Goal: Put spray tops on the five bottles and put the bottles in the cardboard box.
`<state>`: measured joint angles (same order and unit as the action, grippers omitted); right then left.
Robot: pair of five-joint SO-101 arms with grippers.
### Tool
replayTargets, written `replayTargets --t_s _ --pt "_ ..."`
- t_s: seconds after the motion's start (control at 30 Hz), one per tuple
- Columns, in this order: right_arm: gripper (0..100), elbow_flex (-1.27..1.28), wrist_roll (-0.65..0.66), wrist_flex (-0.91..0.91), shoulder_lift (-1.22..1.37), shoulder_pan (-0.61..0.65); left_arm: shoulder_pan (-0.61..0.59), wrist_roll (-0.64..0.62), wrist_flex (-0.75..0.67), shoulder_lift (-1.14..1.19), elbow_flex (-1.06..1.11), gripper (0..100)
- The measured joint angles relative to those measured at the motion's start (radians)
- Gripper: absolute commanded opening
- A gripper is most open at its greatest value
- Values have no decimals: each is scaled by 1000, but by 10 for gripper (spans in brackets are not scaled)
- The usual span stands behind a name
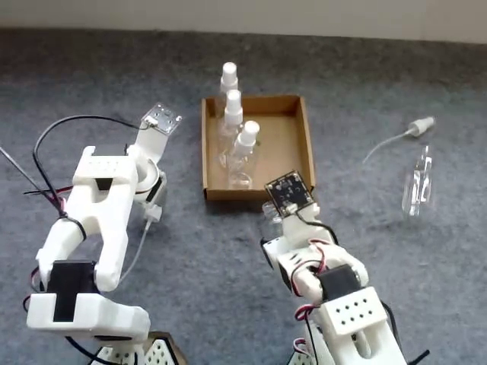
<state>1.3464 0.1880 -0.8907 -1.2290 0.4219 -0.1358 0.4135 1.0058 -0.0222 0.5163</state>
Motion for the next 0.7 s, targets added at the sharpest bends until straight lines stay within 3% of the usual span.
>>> replayTargets --t_s 0.27,0.4,0.7 --pt "4 97 52 -8 -279 2 17 0 6 71 6 153" --pt "4 112 52 -92 -354 0 29 -2 -2 124 6 6" --pt "4 115 54 -137 -565 2 31 3 51 94 -20 3"
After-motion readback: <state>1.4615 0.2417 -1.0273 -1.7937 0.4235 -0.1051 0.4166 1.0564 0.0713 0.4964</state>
